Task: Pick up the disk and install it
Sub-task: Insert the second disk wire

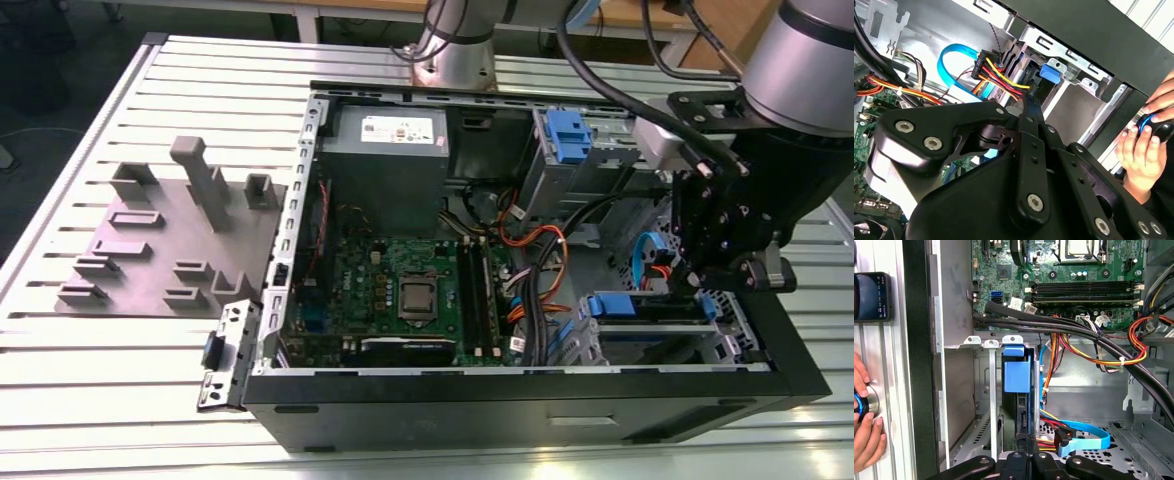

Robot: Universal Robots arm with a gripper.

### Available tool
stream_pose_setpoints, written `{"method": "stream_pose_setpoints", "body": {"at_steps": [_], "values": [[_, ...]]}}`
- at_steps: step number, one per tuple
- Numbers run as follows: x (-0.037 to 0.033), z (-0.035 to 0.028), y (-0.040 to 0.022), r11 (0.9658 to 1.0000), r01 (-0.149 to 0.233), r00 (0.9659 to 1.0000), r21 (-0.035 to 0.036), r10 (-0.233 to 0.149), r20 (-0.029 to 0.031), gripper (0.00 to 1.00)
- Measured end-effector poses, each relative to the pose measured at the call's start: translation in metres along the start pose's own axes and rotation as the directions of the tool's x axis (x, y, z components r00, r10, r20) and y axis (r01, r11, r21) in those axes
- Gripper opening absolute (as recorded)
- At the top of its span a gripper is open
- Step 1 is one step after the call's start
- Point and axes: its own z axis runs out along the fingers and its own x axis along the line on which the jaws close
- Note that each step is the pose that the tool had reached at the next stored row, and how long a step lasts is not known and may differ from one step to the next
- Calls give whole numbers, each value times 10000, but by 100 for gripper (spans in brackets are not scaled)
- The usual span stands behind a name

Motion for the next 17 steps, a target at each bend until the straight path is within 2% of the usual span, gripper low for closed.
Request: {"method": "stream_pose_setpoints", "body": {"at_steps": [1, 3, 4, 9, 14, 17], "values": [[0, -1, -1, 10000, 5, 10000, -29, -5, -1, 11], [1, -7, -1, 9999, 17, 10000, -156, -17, -9, 11], [2, -16, -1, 9998, 18, 10000, -181, -18, -7, 11], [12, -123, -13, 9998, 21, 10000, -208, -21, -5, 11], [3, -219, -23, 9996, 31, 10000, -287, -31, -7, 11], [-8, -229, -22, 9994, 34, 10000, -332, -34, -6, 11]]}}
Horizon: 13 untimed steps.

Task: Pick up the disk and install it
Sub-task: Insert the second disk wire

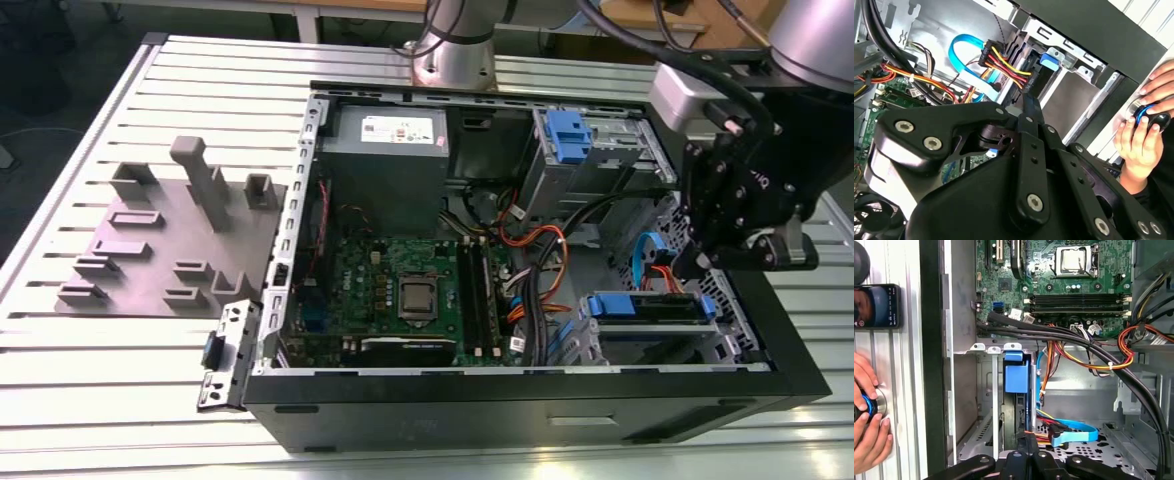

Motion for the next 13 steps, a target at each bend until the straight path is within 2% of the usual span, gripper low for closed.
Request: {"method": "stream_pose_setpoints", "body": {"at_steps": [7, 13], "values": [[-55, -7, 3, 10000, 6, 10000, -45, -6, 0, 11], [-113, -17, 45, 10000, 5, 10000, -46, -5, 0, 11]]}}
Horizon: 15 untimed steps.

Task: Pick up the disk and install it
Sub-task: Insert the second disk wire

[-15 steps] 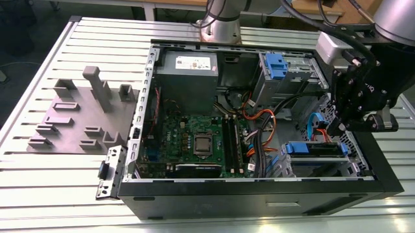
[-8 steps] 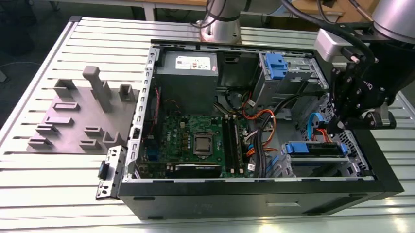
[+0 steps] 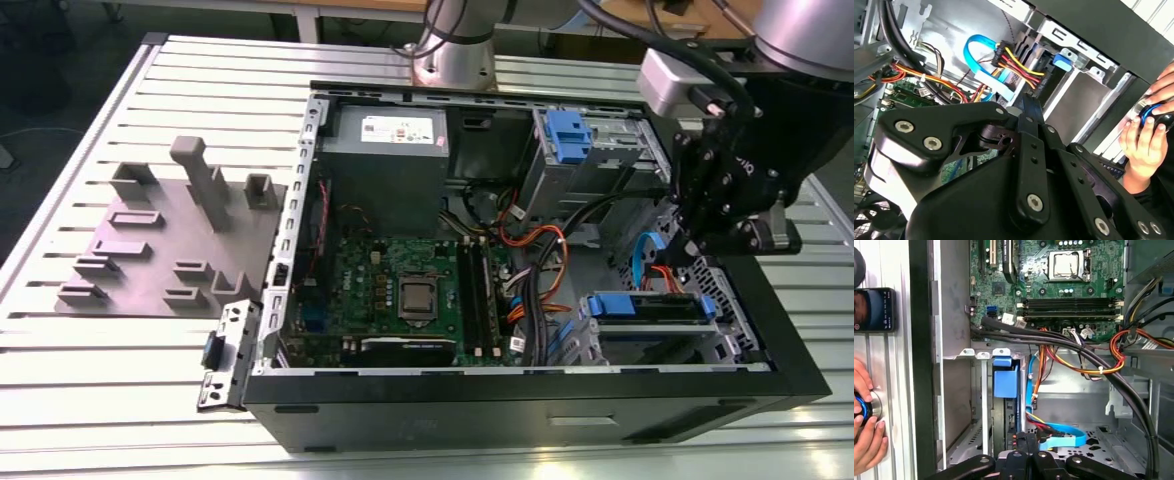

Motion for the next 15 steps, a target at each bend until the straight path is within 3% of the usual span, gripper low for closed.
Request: {"method": "stream_pose_setpoints", "body": {"at_steps": [6, 12, 15], "values": [[-80, -13, 2, 9999, 14, 10000, -132, -14, -4, 11], [-95, -57, 0, 9998, 19, 10000, -184, -19, -1, 11], [-105, -47, -4, 9995, 24, 10000, -304, -24, -6, 11]]}}
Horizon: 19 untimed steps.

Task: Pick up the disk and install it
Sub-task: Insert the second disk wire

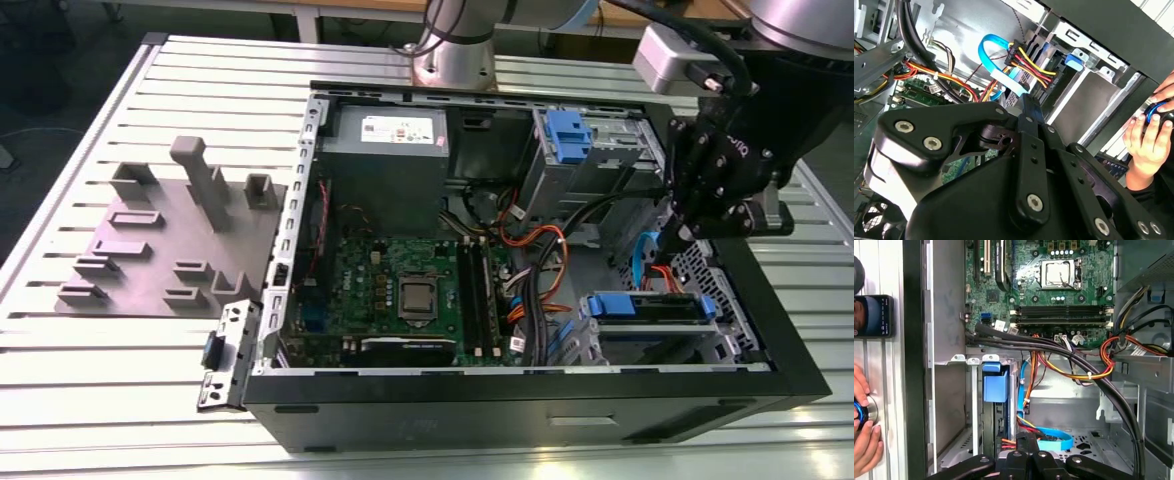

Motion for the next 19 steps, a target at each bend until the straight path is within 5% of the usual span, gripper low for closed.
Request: {"method": "stream_pose_setpoints", "body": {"at_steps": [12, 19], "values": [[-2, 12, -13, 10000, -14, 10000, -43, 14, -3, 17], [-5, 36, -14, 10000, -23, 9999, -65, 24, 119, 19]]}}
